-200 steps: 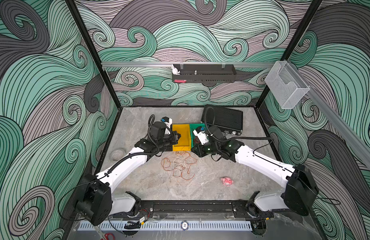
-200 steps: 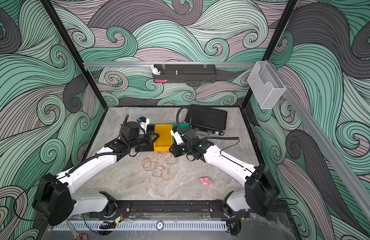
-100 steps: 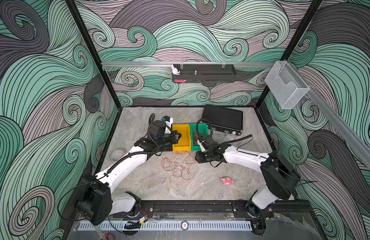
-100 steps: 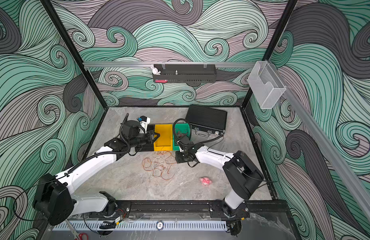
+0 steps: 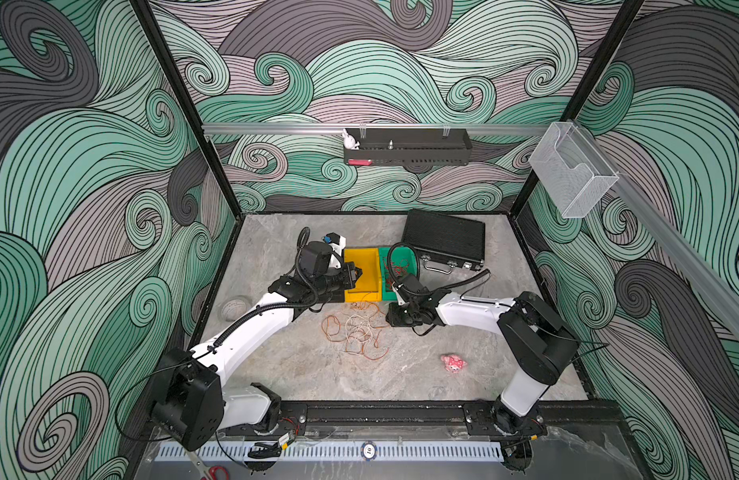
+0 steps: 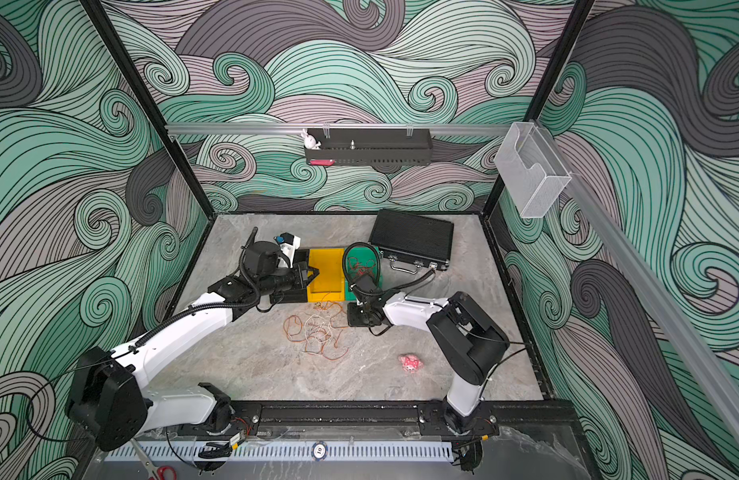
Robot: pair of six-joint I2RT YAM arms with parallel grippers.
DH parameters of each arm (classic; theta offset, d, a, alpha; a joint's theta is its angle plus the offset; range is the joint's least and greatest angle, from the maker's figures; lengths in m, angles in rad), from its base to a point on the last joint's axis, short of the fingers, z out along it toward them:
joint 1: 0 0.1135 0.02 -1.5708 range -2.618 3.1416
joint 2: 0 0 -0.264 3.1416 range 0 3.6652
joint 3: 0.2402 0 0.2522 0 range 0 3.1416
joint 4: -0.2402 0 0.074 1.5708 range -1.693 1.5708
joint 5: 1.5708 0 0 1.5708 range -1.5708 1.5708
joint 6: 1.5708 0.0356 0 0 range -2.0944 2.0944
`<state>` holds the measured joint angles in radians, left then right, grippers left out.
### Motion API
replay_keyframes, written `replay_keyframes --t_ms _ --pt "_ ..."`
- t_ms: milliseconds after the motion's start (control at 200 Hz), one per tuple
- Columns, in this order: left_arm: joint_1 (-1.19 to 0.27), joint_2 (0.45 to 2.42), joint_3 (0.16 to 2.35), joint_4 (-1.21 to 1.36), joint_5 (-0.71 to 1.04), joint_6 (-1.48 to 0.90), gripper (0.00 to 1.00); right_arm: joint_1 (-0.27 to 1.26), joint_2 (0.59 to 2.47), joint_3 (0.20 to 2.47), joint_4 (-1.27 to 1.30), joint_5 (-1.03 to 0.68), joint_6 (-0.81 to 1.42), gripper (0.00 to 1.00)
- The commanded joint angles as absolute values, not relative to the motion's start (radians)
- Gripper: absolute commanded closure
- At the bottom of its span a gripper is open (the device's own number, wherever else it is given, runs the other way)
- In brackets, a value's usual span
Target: Untangle the cables
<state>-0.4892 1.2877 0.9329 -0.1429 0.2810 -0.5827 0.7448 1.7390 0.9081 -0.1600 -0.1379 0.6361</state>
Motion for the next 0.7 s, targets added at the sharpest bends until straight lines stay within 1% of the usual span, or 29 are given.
replay_keyframes --t_ms 0,75,160,275,415,696 --pt "-0.475 1.284 0.974 -0.154 0.278 -0.564 1.0 0.753 1.751 0.896 -0.155 -0.135 0.66 0.73" --pt "-0.474 1.29 0.974 -0.153 0.277 -0.561 1.0 0.756 1.747 0.895 -0.146 -0.138 0.666 0.8" --pt "-0.471 1.294 0.974 -0.152 0.275 -0.56 1.0 0.758 1.736 0.89 -0.137 -0.141 0.672 0.9" --pt "-0.468 1.301 0.977 -0.149 0.267 -0.554 1.0 0.758 1.711 0.887 -0.135 -0.134 0.672 0.97" --pt "-0.461 1.322 0.986 -0.144 0.261 -0.546 1.0 0.758 1.63 0.881 -0.15 -0.121 0.659 1.0" --pt "-0.43 1.403 1.048 -0.137 0.283 -0.524 1.0 0.765 1.369 0.898 -0.235 -0.033 0.597 1.0"
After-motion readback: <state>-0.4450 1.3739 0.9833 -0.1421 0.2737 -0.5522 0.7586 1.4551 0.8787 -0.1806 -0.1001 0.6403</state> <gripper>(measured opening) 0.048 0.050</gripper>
